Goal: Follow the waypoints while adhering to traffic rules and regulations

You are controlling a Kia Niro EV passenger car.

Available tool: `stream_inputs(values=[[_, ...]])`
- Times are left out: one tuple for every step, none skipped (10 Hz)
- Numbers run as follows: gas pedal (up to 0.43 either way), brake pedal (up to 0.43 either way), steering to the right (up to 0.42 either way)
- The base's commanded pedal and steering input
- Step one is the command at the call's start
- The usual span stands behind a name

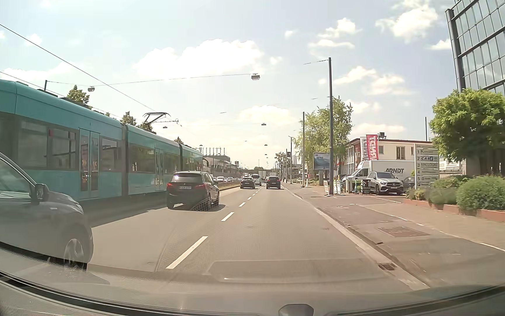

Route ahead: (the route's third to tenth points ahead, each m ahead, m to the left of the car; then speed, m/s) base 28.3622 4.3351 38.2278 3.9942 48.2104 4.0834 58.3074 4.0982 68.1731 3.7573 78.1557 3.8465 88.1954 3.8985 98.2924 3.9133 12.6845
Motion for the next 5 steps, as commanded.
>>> stream_inputs(values=[[0.098,0.03,0.001],[0.098,0.03,0.001],[0.098,0.03,0.001],[0.098,0.03,0.001],[0.11,0.03,0.002]])
